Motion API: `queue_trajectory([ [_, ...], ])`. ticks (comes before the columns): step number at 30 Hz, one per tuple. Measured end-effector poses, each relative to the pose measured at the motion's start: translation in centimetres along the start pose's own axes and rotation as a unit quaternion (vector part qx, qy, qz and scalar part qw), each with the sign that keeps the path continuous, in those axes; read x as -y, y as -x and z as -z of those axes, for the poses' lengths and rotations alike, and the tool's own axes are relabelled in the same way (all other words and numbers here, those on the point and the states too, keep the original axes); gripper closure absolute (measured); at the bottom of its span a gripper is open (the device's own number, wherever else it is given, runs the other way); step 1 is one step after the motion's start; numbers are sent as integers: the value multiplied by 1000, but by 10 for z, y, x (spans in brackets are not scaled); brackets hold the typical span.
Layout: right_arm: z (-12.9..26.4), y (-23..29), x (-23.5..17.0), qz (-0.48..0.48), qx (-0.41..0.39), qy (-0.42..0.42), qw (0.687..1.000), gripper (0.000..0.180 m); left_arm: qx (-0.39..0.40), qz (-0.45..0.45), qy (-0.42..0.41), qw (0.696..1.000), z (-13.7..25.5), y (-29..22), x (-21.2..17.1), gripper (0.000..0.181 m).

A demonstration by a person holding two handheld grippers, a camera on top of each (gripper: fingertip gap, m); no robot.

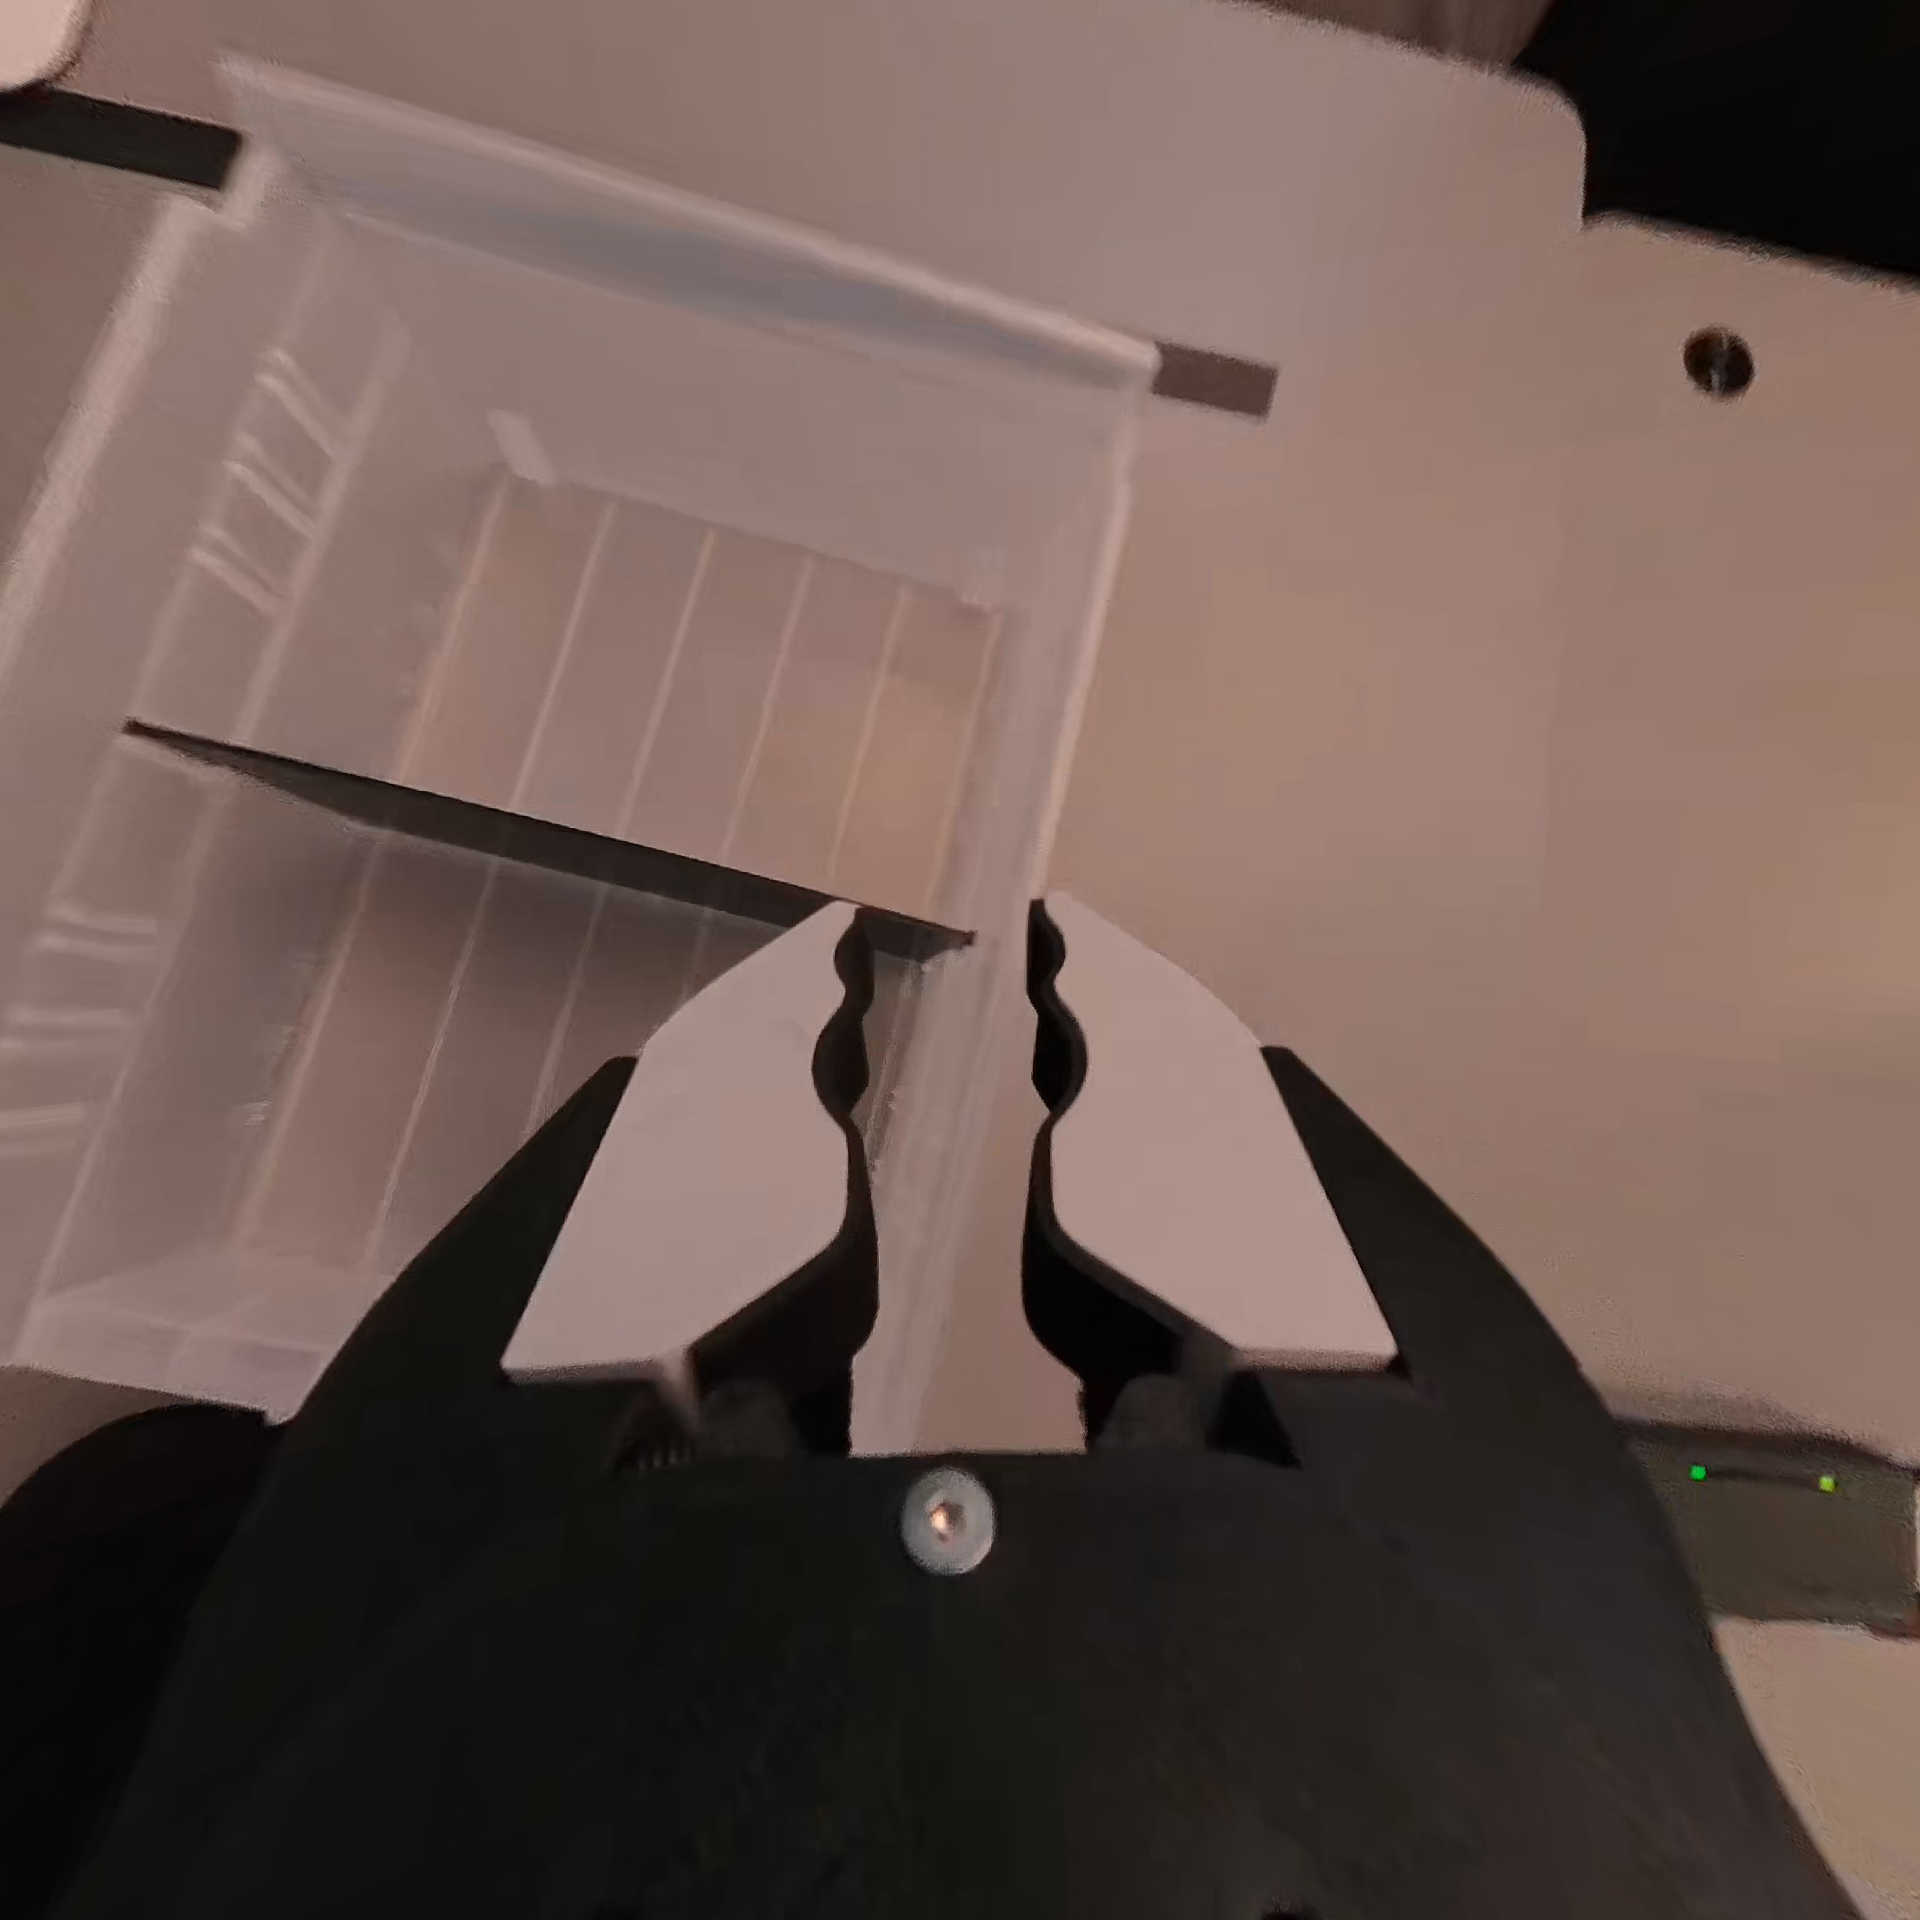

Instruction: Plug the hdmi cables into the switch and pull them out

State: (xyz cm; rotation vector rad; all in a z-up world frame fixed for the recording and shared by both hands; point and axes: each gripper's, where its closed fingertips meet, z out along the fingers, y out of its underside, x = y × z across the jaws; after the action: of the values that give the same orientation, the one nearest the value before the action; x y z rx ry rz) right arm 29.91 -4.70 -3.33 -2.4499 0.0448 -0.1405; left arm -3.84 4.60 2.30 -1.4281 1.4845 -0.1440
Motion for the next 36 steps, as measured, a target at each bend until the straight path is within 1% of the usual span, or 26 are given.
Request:
queue_trajectory([
  [1,-4,-5,-5,-13,-7,11,1000,151,-7,-1,7,1000,-5,-3,-3,160],
  [8,-23,-4,-37,-66,44,75,994,151,-45,-13,39,998,-26,-24,-18,160],
  [10,-29,-8,-49,-73,43,101,991,161,-55,-14,46,997,-29,-28,-21,160],
  [11,-31,-3,-51,-79,68,107,989,169,-59,-15,49,997,-31,-30,-23,160],
  [12,-32,0,-50,-90,85,108,986,173,-64,-16,52,996,-32,-32,-25,160],
  [14,-34,-6,-48,-113,77,104,985,174,-77,-20,61,995,-35,-37,-30,160],
  [17,-37,-19,-48,-109,41,96,989,175,-88,-30,76,993,-40,-44,-37,160],
  [19,-35,-19,-49,-113,45,94,988,175,-93,-37,85,991,-44,-48,-40,160],
  [23,-34,-19,-51,-136,64,87,985,175,-104,-52,106,988,-49,-58,-47,160],
  [29,-34,-20,-52,-122,43,97,987,174,-118,-65,134,982,-59,-70,-59,160],
  [32,-30,-27,-51,-122,18,98,987,163,-124,-71,143,979,-63,-74,-66,160],
  [36,-18,-31,-36,-125,4,57,991,153,-129,-75,156,976,-68,-77,-73,160],
])
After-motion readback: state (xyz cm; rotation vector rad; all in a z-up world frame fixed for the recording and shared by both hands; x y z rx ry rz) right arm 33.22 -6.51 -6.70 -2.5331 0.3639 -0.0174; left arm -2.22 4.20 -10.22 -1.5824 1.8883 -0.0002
